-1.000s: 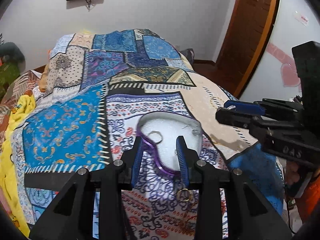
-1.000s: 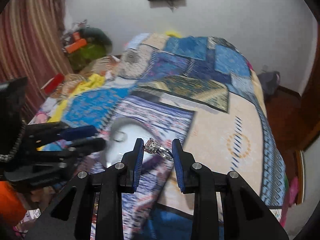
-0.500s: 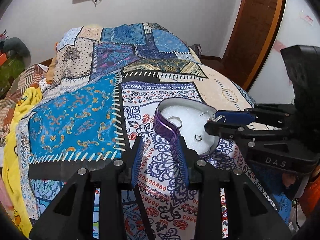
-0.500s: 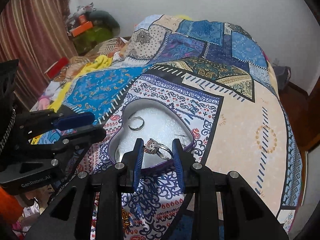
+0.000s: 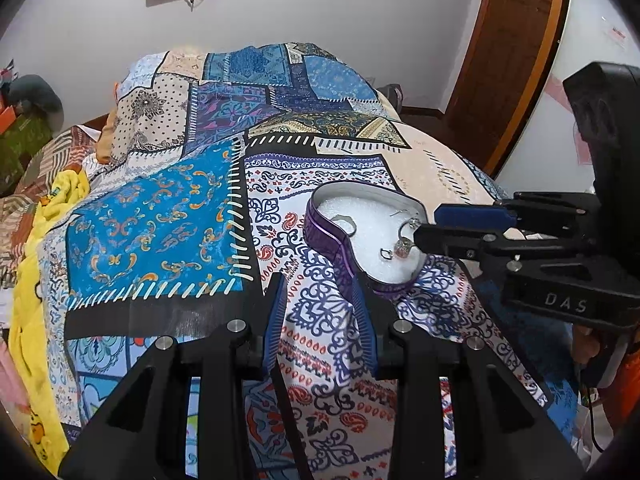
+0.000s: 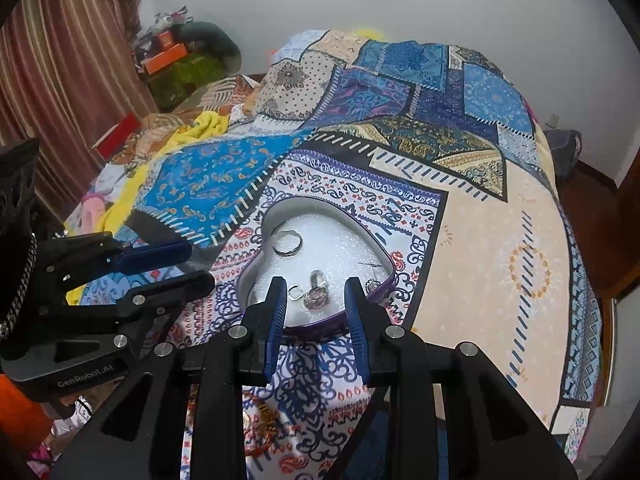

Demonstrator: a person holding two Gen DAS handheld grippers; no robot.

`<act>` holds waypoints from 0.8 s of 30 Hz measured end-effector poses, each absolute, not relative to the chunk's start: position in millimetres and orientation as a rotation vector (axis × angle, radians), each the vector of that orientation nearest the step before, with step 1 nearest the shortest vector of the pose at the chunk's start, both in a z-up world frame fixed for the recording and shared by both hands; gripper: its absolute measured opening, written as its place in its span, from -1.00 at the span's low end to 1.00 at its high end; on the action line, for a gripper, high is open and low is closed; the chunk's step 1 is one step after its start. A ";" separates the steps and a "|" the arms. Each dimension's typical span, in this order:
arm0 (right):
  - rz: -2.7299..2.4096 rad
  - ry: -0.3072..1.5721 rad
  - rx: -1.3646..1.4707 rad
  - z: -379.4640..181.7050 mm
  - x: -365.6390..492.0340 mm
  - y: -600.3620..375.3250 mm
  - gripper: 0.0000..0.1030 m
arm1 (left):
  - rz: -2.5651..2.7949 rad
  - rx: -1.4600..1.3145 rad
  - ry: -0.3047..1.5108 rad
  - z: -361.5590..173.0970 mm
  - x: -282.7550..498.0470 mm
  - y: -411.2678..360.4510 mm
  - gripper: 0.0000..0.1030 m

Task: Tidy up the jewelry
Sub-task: 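Lift both grippers away from the tin toward the red bracelets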

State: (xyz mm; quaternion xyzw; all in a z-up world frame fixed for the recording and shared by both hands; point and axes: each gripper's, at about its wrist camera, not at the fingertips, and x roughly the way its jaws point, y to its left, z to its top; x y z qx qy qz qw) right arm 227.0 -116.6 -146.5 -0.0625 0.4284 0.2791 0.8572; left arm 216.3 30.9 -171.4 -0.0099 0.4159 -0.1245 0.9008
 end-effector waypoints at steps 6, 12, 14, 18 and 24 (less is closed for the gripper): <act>0.579 0.860 -0.123 -128.5 210.9 -122.5 -0.48 | -0.257 0.002 0.841 -157.1 198.4 25.9 -0.36; 0.569 0.835 -0.128 -118.4 189.8 -128.3 -0.47 | -0.249 0.022 0.826 -146.5 177.9 23.7 -0.34; 0.575 0.835 -0.131 -119.2 182.9 -129.6 -0.47 | -0.246 0.027 0.822 -144.2 172.0 23.3 -0.28; 0.567 0.847 -0.151 -125.4 172.7 -130.5 -0.47 | -0.241 0.026 0.839 -146.6 159.9 23.6 -0.22; 0.565 0.897 -0.143 -142.8 163.0 -134.9 -0.47 | -0.228 0.022 0.892 -162.7 151.8 25.0 -0.22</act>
